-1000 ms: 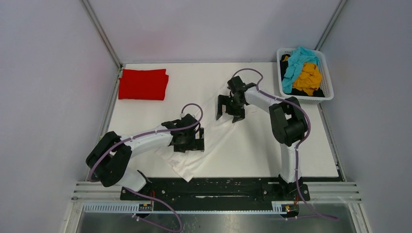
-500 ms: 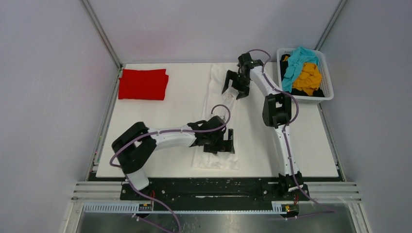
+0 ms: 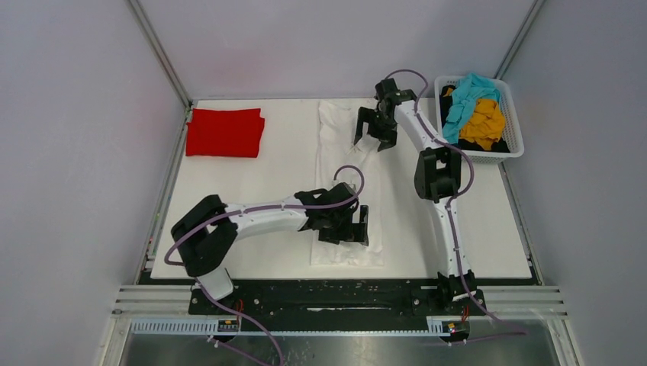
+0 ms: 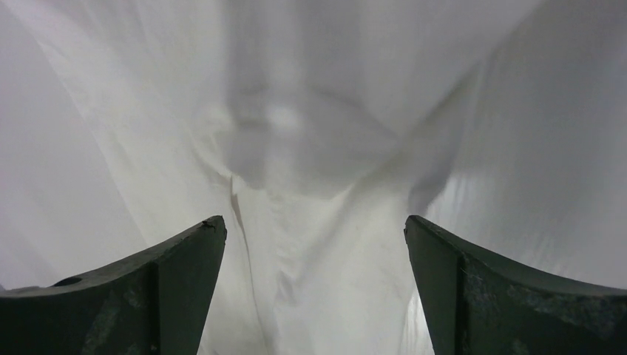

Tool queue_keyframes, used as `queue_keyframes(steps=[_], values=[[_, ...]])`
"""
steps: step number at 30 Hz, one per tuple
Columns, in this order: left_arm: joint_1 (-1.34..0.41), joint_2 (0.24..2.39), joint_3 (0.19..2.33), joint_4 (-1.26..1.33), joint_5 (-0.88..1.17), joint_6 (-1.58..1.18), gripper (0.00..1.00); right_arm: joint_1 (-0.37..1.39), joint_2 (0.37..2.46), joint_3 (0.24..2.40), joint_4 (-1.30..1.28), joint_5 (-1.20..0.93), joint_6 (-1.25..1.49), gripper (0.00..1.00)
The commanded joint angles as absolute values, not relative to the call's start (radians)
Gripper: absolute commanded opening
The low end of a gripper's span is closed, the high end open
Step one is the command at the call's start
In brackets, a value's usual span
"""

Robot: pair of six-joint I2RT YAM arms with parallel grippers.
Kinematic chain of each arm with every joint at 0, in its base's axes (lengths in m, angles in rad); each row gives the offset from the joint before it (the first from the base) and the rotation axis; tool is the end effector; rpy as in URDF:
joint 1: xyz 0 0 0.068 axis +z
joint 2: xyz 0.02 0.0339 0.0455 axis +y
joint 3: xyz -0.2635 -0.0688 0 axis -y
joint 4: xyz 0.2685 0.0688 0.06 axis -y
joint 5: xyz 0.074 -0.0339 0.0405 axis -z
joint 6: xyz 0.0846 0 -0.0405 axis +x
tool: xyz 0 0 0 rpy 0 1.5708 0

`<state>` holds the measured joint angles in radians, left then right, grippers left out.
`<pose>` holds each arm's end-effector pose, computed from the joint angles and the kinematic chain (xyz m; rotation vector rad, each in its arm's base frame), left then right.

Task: Fold and stack the t-shirts
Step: Rotate the tshirt 90 degrees, then grab the bottom of the folded rectangular tshirt with both arms

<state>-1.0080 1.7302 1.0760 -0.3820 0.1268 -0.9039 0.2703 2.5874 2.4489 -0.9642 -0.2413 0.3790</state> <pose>0.2000 -0.3371 0.1220 0.1972 2.8354 -0.7398 0.5620 0.1767 0.1352 0.0694 2.7277 0.5208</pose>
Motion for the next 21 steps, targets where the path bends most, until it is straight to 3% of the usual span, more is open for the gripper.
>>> queue_keyframes(steps=[1,7,12,16,21], values=[[-1.032,1.54,1.028,-0.438,0.079,-0.836,0.99,0.265,2.316,2.322,-0.976,-0.151,0.332,0.99],[-1.028,1.329,0.848,-0.507,-0.065,-0.855,0.99,0.305,1.816,1.545,-0.595,-0.169,0.4,0.99],[-1.017,1.285,0.705,-0.53,-0.084,-0.917,0.98,0.369,1.449,1.015,-0.422,-0.126,0.527,1.0],[-1.015,1.312,0.658,-0.491,-0.076,-0.951,0.91,0.463,1.294,0.771,-0.441,-0.151,0.575,0.97],[-1.017,1.346,0.663,-0.458,-0.07,-0.975,0.78,0.611,1.197,0.645,-0.503,-0.154,0.625,0.93]])
